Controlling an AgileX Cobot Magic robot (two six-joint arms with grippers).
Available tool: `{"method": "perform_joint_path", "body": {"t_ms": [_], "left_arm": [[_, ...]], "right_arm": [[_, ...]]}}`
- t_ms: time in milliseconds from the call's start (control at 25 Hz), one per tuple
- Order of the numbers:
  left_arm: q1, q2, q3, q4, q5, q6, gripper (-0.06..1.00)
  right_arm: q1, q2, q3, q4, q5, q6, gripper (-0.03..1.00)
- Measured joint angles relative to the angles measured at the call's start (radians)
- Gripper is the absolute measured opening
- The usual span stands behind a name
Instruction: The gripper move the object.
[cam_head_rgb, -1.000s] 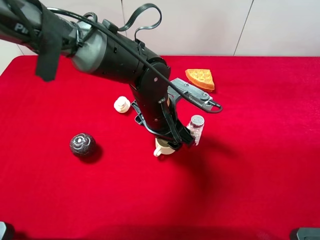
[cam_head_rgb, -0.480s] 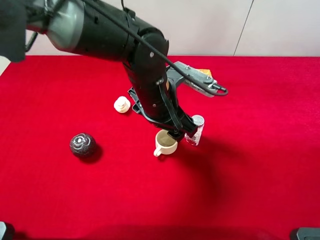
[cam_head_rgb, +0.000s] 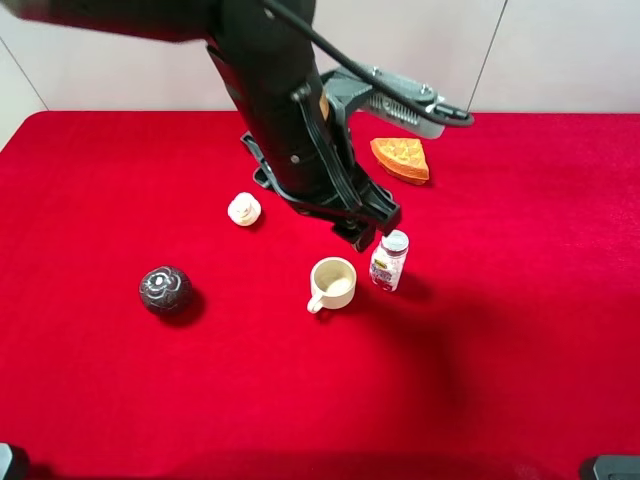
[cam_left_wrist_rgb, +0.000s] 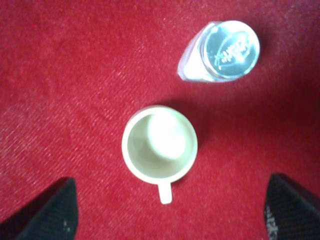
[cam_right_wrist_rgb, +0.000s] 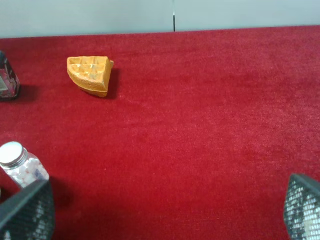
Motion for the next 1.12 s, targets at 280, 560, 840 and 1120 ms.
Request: {"method": "perform_joint_path", "body": {"t_ms": [280,560,840,1120], "left_arm": [[0.000,-0.099,0.000,0.002,0.035,0.000,0.74],[0.000,-0.194,0.000,0.006,0.051,0.001,0.75],[0.000,-0.302,0.000,0.066,0.057,0.004,0.89],[0.000,-0.403,0.000,0.121,0.058,0.028,0.96]], "right_arm": [[0.000,0.000,0.000,0.000,0.000,0.000,0.69],[0.000,0.000,0.000,0.003,0.000,0.000,0.69],[0.000,0.000,0.000,0.003,0.000,0.000,0.69],[0.000,0.000,0.000,0.003,0.000,0.000,0.69]]}}
